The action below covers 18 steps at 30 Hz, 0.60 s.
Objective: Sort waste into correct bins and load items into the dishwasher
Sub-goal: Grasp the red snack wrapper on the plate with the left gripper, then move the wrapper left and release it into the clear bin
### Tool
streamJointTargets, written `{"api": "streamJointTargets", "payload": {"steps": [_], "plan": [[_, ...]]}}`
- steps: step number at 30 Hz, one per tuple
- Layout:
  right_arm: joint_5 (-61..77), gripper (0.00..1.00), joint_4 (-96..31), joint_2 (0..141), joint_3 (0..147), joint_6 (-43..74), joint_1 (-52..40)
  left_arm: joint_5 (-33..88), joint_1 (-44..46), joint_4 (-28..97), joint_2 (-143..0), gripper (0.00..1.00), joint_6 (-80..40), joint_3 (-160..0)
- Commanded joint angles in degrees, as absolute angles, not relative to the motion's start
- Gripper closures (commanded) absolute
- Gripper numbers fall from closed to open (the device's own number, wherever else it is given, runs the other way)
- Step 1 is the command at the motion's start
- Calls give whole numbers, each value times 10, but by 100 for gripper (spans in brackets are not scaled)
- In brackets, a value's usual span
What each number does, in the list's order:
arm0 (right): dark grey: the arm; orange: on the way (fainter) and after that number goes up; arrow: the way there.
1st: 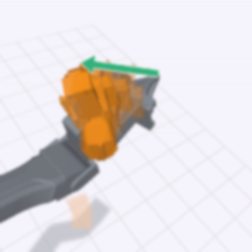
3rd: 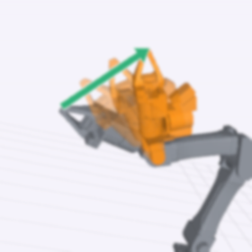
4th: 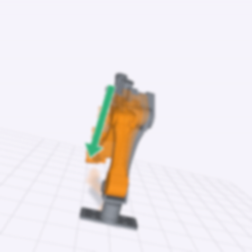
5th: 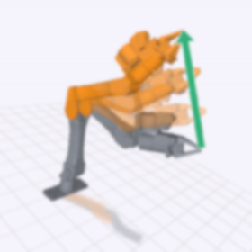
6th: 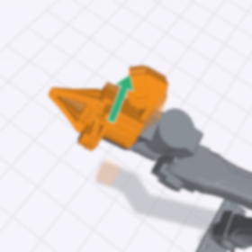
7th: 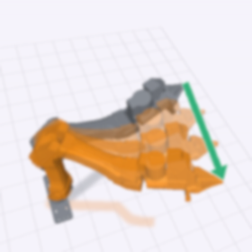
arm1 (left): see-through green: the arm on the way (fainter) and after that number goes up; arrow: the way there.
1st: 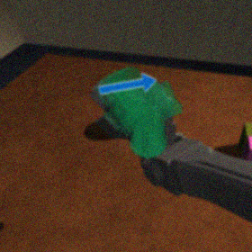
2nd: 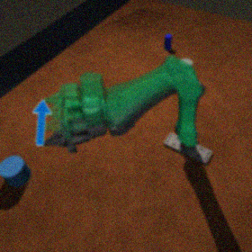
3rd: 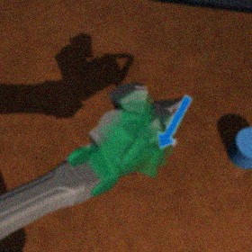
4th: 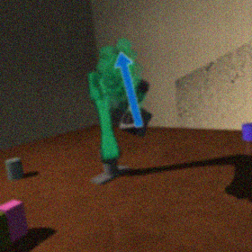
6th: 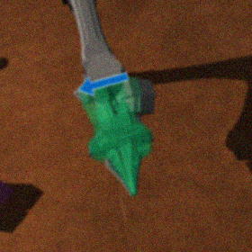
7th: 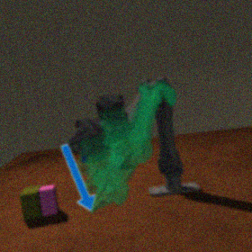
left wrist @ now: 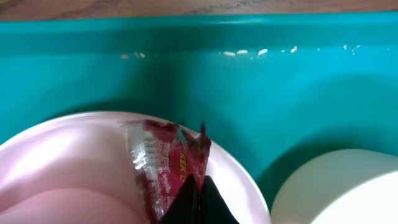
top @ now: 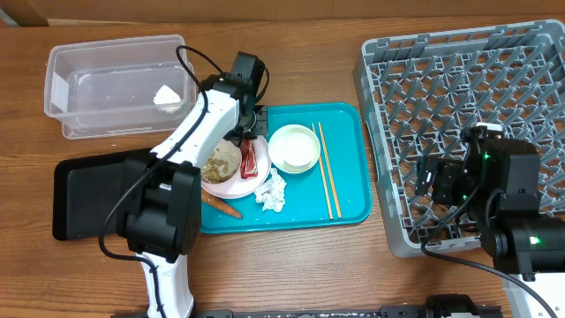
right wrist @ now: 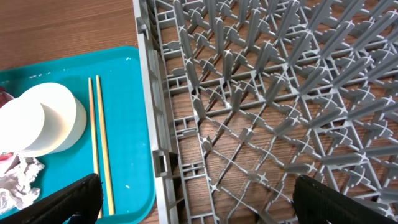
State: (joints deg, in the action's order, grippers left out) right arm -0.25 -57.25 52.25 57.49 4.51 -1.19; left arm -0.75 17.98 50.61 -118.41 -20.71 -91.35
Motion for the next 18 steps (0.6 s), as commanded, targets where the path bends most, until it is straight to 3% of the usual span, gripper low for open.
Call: {"api": "streamJointTargets", "payload": {"steps": [1,10,18], "plan": [[-4,0,-572,519,594,46,-10,-16,179,542,-1176,96,-208,-986],[-4,0,-573,519,594,46,-10,-112,114,632,-1167,96,-203,-1209],[-4,0,-572,519,594,46,-10,-133,-14,597,-1177,96,-226,-1235]]}}
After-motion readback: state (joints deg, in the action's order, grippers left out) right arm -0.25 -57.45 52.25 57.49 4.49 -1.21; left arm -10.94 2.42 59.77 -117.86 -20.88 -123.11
